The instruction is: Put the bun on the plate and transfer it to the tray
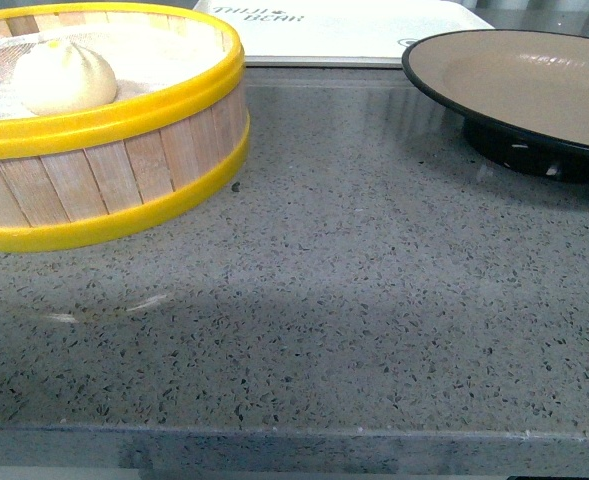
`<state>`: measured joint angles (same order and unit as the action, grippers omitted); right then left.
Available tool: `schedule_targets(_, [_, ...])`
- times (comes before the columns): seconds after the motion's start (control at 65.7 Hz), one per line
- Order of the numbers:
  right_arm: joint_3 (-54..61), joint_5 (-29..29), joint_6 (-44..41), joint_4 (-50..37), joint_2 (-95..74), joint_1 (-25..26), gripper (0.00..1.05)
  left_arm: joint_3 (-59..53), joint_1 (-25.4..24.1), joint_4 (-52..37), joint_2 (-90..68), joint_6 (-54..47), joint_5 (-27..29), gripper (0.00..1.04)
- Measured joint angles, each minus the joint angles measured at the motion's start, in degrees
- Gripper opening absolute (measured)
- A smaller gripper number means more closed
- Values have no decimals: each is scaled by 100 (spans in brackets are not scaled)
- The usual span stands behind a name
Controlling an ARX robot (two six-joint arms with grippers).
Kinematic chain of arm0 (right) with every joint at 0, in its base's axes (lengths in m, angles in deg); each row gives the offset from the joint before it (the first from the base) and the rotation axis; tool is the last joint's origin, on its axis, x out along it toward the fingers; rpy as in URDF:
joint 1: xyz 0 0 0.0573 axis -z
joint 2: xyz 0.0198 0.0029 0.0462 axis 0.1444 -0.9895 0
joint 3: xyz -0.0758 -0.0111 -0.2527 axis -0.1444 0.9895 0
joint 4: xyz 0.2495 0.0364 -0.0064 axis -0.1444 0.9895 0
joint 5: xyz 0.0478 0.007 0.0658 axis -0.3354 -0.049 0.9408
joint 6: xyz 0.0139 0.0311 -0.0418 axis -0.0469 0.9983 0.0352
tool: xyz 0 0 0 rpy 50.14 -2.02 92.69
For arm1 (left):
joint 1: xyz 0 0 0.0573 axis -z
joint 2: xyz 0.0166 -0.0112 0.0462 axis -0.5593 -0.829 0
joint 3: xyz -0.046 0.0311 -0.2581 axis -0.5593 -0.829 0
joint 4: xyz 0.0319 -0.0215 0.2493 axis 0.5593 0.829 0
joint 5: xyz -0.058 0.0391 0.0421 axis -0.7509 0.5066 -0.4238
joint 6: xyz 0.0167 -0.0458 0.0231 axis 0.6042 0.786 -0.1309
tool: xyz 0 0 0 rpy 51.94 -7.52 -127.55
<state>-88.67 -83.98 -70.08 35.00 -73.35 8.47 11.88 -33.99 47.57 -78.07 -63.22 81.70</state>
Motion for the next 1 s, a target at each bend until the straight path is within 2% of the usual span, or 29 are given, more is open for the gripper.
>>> schedule_targets(1.005, [0, 0, 2, 0, 0, 0, 96, 0, 0, 0, 0, -2, -2, 98])
